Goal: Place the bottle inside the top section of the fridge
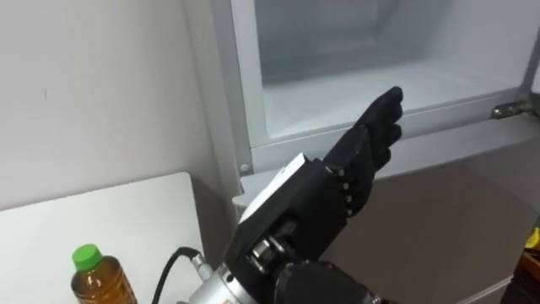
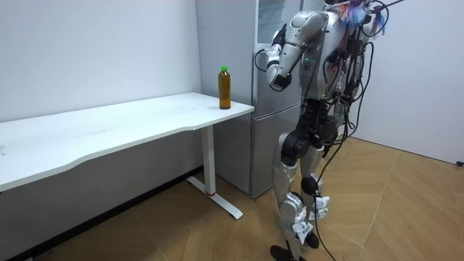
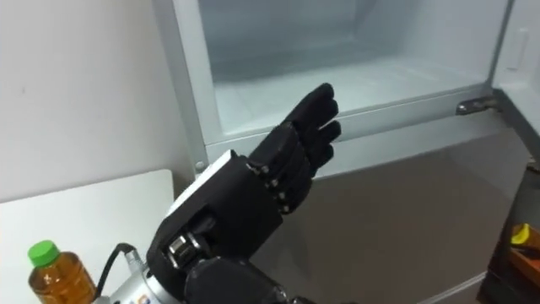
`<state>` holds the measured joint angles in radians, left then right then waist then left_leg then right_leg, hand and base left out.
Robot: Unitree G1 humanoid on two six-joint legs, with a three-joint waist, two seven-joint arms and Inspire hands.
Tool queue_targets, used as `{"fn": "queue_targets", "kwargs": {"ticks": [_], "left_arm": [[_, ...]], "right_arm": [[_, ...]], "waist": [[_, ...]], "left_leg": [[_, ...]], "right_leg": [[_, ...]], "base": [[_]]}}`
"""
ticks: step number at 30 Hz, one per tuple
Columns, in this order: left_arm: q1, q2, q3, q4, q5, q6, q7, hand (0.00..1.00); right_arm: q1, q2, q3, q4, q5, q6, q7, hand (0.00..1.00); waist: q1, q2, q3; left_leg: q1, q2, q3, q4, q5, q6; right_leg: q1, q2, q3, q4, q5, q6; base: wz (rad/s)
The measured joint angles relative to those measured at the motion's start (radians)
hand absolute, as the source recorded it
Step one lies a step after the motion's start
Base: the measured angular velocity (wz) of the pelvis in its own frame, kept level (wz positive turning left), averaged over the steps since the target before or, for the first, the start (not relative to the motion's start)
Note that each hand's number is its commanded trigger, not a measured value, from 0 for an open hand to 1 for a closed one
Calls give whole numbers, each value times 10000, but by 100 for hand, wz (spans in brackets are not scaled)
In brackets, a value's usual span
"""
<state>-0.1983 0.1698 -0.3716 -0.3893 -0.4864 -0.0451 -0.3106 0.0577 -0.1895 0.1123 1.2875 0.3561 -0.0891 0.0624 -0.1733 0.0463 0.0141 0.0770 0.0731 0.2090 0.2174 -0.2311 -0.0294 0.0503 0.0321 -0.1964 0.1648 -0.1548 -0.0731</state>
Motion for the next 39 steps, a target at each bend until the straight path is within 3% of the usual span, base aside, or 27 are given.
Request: {"fn": "queue_targets", "kwargs": {"ticks": [4, 8, 14, 18, 20, 24, 28, 35, 39], "left_arm": [[81, -2, 525, -320, 128, -38, 227, 0], [433, -8, 1321, -772, 675, -294, 727, 0], [991, -49, 2313, -844, 660, -646, 1586, 0], [1187, -64, 3201, -990, 1084, -688, 2038, 0], [1505, -54, 4033, -1303, 1506, -812, 2673, 0], [2396, -49, 4767, -1401, 1752, -1266, 3640, 0], [3125, -54, 5254, -658, 1889, -1274, 4517, 0], [4220, -34, 6455, 1114, 2131, -1316, 5911, 0], [5035, -76, 6514, 2581, 1696, -1330, 6358, 0]], "right_arm": [[27, 1, 183, 5, -85, -5, -81, 0], [116, -1, 197, -41, -212, -111, -66, 0], [156, 52, 198, -62, -297, -266, -58, 0], [265, 130, 3, -31, -371, -318, -61, 0], [483, 165, -353, -171, -421, -322, -61, 0], [787, 187, -581, -372, -416, -327, -158, 0], [916, 229, -908, -429, -429, -327, -284, 0], [1423, 271, -1373, -903, -504, -303, -273, 0], [1518, 311, -1547, -910, -473, -273, -228, 0]], "waist": [[382, -97, -43], [763, -50, -111], [1027, -76, -99], [1307, -121, -108], [1490, -99, -132], [1589, -65, -158], [1672, -41, -116], [1932, -25, -114], [2025, -42, -115]], "left_leg": [[-24, -33, -232, 45, 3, -6], [75, -61, -326, 20, 5, -10], [216, -169, -736, 13, 4, -7], [221, -175, -810, 38, 4, -7], [223, -175, -818, 46, 4, -7], [227, -200, -862, 43, 4, -7], [313, -274, -1306, 43, 4, -7], [402, -351, -1305, 31, 4, -6], [408, -354, -1295, 27, 4, -6]], "right_leg": [[3, -39, -200, 21, -98, -4], [202, -53, -267, -2, -129, 13], [388, -147, -510, 17, -254, 73], [502, -144, -570, -1, -266, 77], [529, -141, -577, -28, -272, 70], [575, -150, -691, -127, -284, 88], [787, -193, -925, -133, -350, 114], [905, -279, -1069, -94, -532, 173], [937, -279, -1085, -97, -532, 172]], "base": [[14], [6], [13], [8], [0], [12], [19], [10], [0]]}}
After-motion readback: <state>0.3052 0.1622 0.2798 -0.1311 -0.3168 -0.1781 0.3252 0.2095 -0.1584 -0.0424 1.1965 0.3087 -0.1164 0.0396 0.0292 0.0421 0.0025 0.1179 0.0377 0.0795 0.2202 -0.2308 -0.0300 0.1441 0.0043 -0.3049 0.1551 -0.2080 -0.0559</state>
